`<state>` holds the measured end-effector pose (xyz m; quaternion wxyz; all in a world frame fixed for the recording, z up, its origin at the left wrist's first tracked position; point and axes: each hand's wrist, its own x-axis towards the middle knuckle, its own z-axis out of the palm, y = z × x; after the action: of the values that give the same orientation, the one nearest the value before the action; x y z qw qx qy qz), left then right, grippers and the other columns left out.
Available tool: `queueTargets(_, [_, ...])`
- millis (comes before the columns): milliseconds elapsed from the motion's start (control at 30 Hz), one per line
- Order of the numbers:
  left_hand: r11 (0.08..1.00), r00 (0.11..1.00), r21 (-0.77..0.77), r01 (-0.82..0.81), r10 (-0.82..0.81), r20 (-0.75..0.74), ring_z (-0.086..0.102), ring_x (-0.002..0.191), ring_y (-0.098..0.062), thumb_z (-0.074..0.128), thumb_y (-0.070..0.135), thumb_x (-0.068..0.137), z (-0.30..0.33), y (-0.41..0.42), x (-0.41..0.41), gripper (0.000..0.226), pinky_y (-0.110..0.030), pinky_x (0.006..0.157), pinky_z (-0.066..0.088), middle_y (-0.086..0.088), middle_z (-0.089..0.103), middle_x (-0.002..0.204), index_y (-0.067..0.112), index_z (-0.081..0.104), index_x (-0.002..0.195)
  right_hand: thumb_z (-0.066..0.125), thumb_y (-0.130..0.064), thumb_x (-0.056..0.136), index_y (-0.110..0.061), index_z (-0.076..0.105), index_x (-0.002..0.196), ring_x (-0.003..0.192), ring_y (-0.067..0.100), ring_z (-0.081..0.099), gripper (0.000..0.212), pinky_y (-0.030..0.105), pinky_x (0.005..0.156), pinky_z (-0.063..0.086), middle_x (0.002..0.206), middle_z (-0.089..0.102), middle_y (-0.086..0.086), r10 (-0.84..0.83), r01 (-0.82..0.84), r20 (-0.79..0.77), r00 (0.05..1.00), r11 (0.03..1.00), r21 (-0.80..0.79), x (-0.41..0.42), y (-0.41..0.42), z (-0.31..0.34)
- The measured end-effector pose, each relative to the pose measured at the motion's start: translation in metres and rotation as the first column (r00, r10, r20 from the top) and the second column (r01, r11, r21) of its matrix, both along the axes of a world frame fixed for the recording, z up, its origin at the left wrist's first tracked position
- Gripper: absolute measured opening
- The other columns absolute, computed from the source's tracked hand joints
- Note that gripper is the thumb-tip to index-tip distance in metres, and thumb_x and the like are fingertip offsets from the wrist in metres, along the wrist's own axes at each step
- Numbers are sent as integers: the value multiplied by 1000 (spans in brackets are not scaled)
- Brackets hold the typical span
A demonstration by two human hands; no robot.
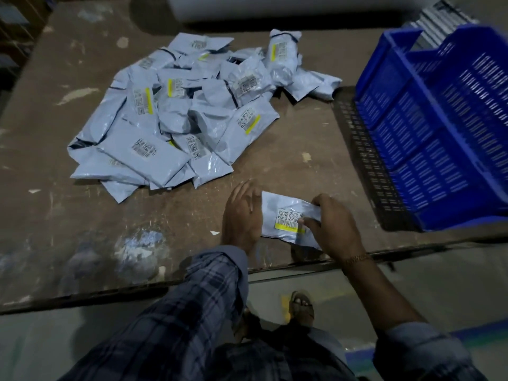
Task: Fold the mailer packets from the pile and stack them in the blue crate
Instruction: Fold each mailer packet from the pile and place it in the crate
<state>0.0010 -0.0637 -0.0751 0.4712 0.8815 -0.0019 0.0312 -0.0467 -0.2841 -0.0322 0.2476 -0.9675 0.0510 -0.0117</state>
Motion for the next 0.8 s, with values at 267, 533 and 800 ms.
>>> queueTargets(267, [854, 998, 518, 51, -33, -44, 41, 146, -27, 0, 69, 104, 19, -48, 18, 86, -50, 120, 25, -3, 49, 160, 20, 50, 153, 78, -17, 82, -26, 60, 108, 90, 31, 66, 33, 43, 72, 53, 97, 71, 2, -28, 35, 177, 984, 999, -33, 23, -41, 112])
queueTargets(533, [686, 950, 672, 278, -91, -300, 48, 141, -47, 16, 45, 94, 15, -125, 74, 74, -70, 102, 44, -27, 44, 158, 11, 49, 152, 82, -27, 88, -26, 68, 112, 96, 20, 65, 27, 36, 75, 51, 106, 72, -5, 74, -76, 303, 950, 997, -6, 73, -125, 214])
queueTargets(800, [699, 855, 577, 421, -94, -510, 10, 159, -45, 24, 50, 113, 45, -223, 133, 68, -60, 125, 12, -23, 8, 175, 8, 22, 167, 81, -24, 88, -29, 65, 97, 67, 2, 61, 20, 29, 57, 49, 86, 66, -13, 93, -144, 357, 929, 982, 121, 120, -238, 265])
